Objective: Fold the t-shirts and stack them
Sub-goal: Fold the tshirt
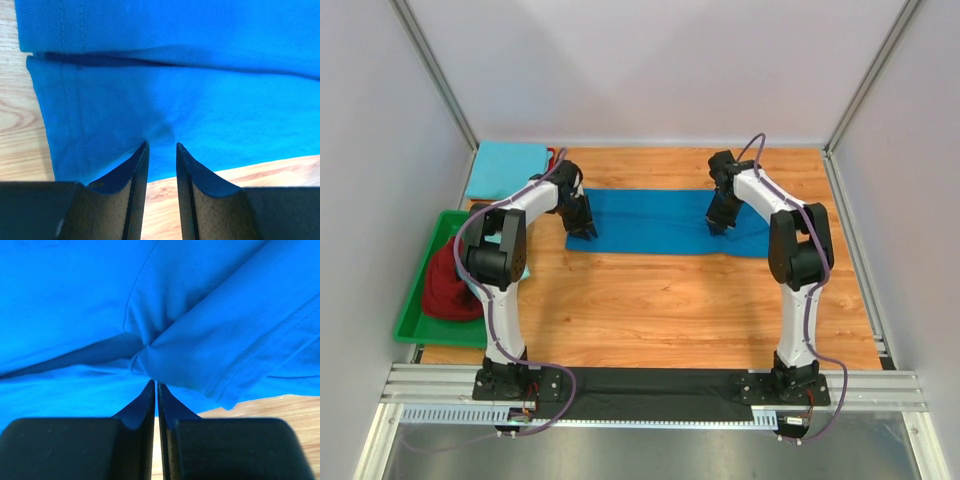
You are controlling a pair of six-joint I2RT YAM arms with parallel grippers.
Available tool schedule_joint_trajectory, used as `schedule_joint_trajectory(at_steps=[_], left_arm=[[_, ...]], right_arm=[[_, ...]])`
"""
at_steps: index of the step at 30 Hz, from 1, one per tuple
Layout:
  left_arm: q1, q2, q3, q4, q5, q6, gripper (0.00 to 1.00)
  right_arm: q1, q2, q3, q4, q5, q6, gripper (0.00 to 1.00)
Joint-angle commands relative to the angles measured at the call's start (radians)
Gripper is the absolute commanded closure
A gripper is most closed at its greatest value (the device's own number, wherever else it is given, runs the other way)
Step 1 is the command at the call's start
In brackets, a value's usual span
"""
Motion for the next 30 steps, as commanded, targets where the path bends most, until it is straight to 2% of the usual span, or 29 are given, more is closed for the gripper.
schedule_joint_trajectory(at_steps=[1,7,10,15,20,23,25,26,30], left_arm=[[0.004,-0.002,0.041,-0.031,-0.026,0.022,0.65],[0.004,-0.024,0.053,-0.052,-0.026,0.022,0.65],[0.003,-0.047,0.041,-0.06,-0.037,0.028,0.65],[0.003,-0.069,0.027,-0.075,-0.04,0.032,0.65],[0.003,-0.1,0.029,-0.074,-0.042,0.035,0.65],[0.003,-0.109,0.036,-0.071,-0.036,0.041,0.65],[0.003,-0.115,0.03,-0.057,-0.02,0.043,0.65],[0.003,-0.117,0.027,-0.052,-0.016,0.043,0.64],[0.003,-0.123,0.003,-0.025,0.021,0.043,0.62]], right_arm=[[-0.009,0.02,0.034,0.03,0.03,-0.004,0.95],[-0.023,0.066,0.086,0.09,0.076,-0.033,0.95],[-0.032,0.122,0.175,0.087,0.099,-0.051,0.94],[-0.046,0.216,0.308,0.07,0.073,-0.051,0.92],[-0.047,0.222,0.371,0.038,0.058,-0.076,0.88],[-0.049,0.16,0.396,-0.018,0.085,-0.114,0.82],[-0.05,0.106,0.367,-0.025,0.096,-0.145,0.74],[-0.05,0.056,0.358,-0.025,0.093,-0.166,0.64],[-0.09,-0.031,0.259,-0.019,0.052,-0.173,0.41]])
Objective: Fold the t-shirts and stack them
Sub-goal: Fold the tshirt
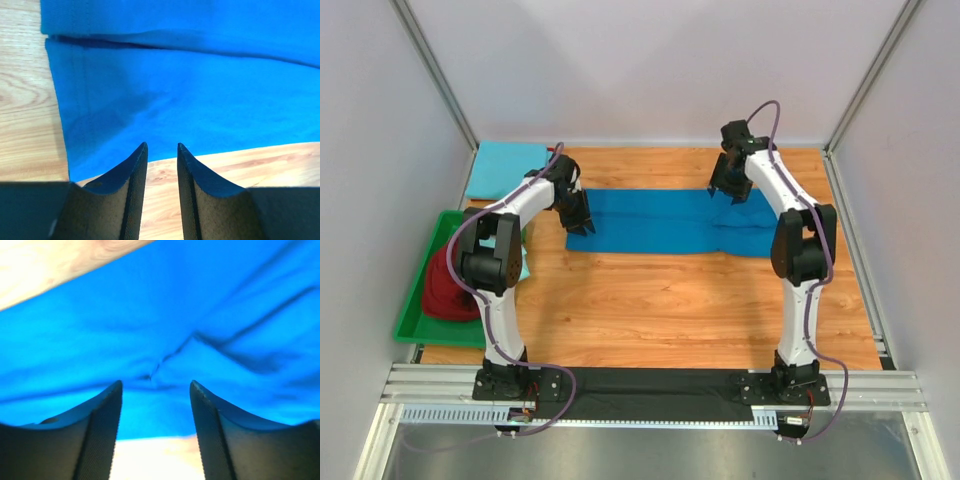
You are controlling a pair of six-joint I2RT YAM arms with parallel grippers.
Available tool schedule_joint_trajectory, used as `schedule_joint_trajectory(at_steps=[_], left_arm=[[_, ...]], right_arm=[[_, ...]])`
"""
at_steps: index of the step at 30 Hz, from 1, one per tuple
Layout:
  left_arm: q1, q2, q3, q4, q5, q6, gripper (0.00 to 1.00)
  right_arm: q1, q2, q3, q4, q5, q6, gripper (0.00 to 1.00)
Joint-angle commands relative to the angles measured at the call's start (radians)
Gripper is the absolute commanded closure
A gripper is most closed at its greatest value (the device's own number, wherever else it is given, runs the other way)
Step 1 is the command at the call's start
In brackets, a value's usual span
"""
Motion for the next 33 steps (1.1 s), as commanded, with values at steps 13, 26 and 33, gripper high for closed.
schedule_joint_trajectory(at_steps=[13,26,33], left_arm=[[-0.007,-0.122,-0.083,0.051,0.104,0.022,0.62],[-0.008,-0.148,-0.12,0.055,0.112,0.026,0.62],[-0.008,-0.147,-0.118,0.057,0.116,0.025,0.62]], right_arm=[[-0.101,0.025,0.0,0.007,-0.115,-0.306,0.53],[-0.1,0.062,-0.032,0.067,-0.174,-0.304,0.5],[-0.098,0.051,-0.046,0.08,-0.154,-0.296,0.75]])
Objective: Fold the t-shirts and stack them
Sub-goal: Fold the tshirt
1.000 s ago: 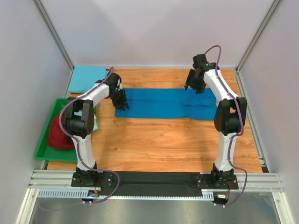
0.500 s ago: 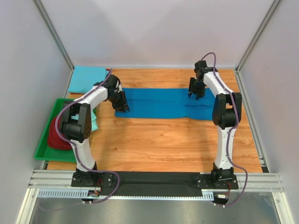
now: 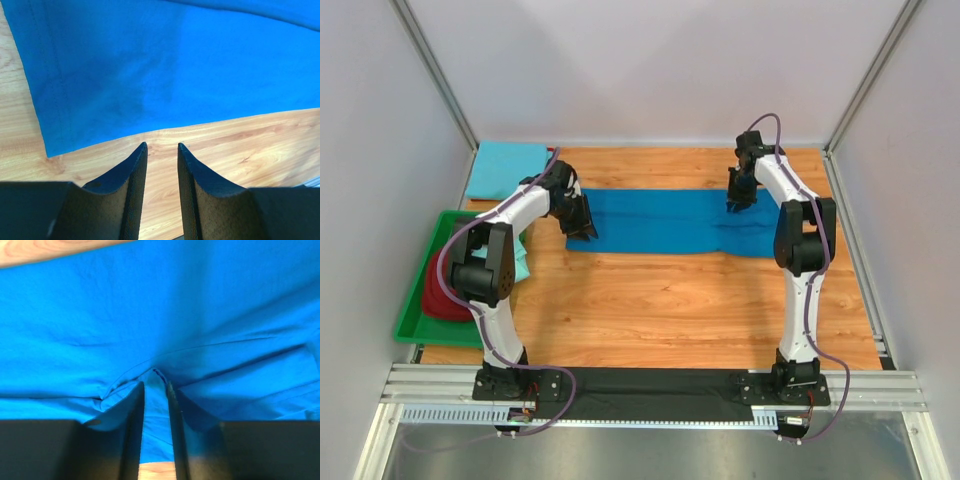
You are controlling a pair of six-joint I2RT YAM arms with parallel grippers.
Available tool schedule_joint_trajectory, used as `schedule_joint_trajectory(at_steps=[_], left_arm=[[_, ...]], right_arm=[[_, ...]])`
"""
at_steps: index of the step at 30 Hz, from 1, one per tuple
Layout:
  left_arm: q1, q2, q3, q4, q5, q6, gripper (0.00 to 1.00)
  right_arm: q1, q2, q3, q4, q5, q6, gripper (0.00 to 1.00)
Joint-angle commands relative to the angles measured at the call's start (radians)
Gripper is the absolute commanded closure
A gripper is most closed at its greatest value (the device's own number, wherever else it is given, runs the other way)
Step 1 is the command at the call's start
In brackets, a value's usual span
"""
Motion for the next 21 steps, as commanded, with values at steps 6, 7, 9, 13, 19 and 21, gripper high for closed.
schedule_joint_trajectory(at_steps=[6,7,9,13,19,21], left_arm=[[-0.006,-0.035,-0.006,0.018,0.023,0.018,0.62],[-0.004,-0.035,-0.006,0.02,0.021,0.017,0.62],[-0.004,-0.036,-0.009,0.02,0.018,0.017,0.62],[-0.004,-0.044,-0.023,0.02,0.013,0.014,0.62],[-0.004,-0.07,-0.081,0.032,0.01,0.001,0.63],[-0.004,-0.081,-0.093,0.034,0.0,0.0,0.63]], right_arm=[[0.012,-0.017,-0.004,0.078,0.007,0.002,1.0],[0.013,-0.01,0.01,0.076,0.013,0.006,1.0],[0.022,-0.007,0.022,0.079,0.027,0.007,1.0],[0.059,-0.004,0.045,0.183,0.099,0.023,1.0],[0.073,0.062,0.134,0.297,0.116,0.088,0.86],[0.074,0.086,0.185,0.25,0.094,0.088,0.77]])
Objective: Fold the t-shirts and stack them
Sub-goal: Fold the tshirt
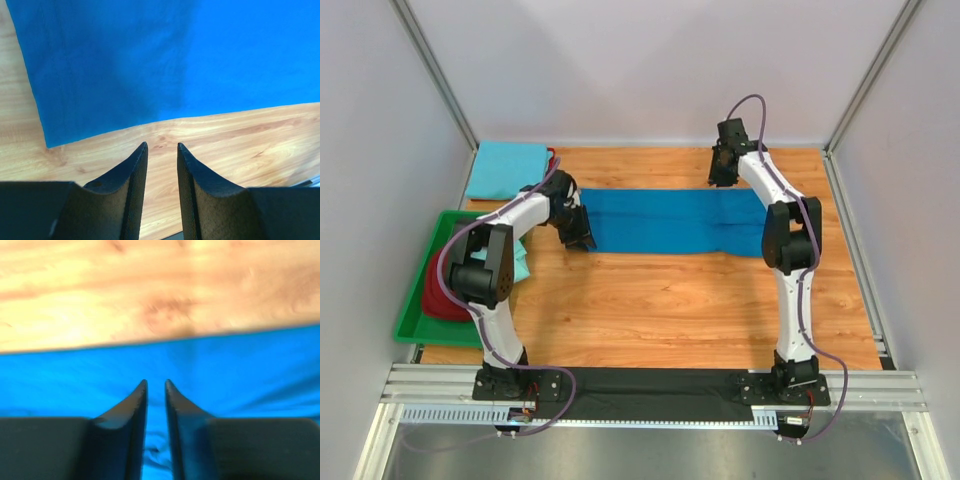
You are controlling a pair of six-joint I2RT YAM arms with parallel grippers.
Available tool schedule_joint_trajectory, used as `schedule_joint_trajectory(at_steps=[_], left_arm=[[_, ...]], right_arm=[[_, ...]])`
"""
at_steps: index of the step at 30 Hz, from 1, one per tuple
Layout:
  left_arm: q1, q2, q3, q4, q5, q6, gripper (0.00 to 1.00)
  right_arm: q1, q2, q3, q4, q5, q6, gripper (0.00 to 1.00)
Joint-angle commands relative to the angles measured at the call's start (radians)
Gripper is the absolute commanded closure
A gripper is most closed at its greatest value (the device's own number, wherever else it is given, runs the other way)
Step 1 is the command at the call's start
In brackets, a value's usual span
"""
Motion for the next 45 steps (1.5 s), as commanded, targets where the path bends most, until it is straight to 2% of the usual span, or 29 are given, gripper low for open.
schedule_joint_trajectory(at_steps=[1,3,4,7,9,11,14,16,19,29,32,35,38,45], left_arm=[[-0.004,-0.072,-0.028,0.02,-0.007,0.003,0.63],[-0.004,-0.088,-0.036,0.029,-0.018,0.004,0.62],[-0.004,-0.094,-0.039,0.03,-0.02,0.006,0.63],[-0.004,-0.097,-0.03,0.04,-0.015,0.014,0.62],[-0.01,-0.095,-0.022,0.059,0.009,0.03,0.62],[-0.023,-0.092,-0.01,0.086,0.054,0.043,0.61],[-0.064,-0.083,-0.013,0.164,0.135,0.035,0.56],[-0.093,-0.071,-0.018,0.21,0.171,0.005,0.54],[-0.127,-0.072,-0.018,0.225,0.206,0.001,0.54],[-0.158,-0.23,-0.105,0.156,0.218,0.086,0.55],[-0.159,-0.296,-0.148,0.13,0.195,0.103,0.55],[-0.159,-0.336,-0.176,0.11,0.162,0.116,0.55],[-0.158,-0.327,-0.174,0.095,0.14,0.118,0.55],[-0.117,-0.316,-0.107,0.063,0.044,0.096,0.57]], right_arm=[[0.0,0.032,0.091,0.019,0.018,0.027,0.7],[-0.003,-0.02,0.064,-0.039,0.087,0.059,0.61],[-0.013,-0.04,0.048,-0.076,0.121,0.078,0.52],[-0.04,-0.115,-0.021,-0.145,0.093,0.15,0.48],[-0.048,-0.132,-0.034,-0.196,0.124,0.18,0.47],[-0.081,-0.158,-0.044,-0.279,0.182,0.222,0.41],[-0.178,-0.221,-0.165,-0.248,0.06,0.334,0.41],[-0.273,-0.254,-0.296,-0.169,-0.035,0.4,0.42],[-0.333,-0.316,-0.411,-0.072,-0.118,0.409,0.46],[-0.419,-0.332,-0.565,0.088,-0.249,0.497,0.65],[-0.421,-0.33,-0.562,0.096,-0.246,0.495,0.67],[-0.421,-0.332,-0.55,0.066,-0.208,0.475,0.66],[-0.421,-0.332,-0.541,0.05,-0.194,0.437,0.56],[-0.421,-0.382,-0.522,-0.006,-0.102,0.329,0.47]])
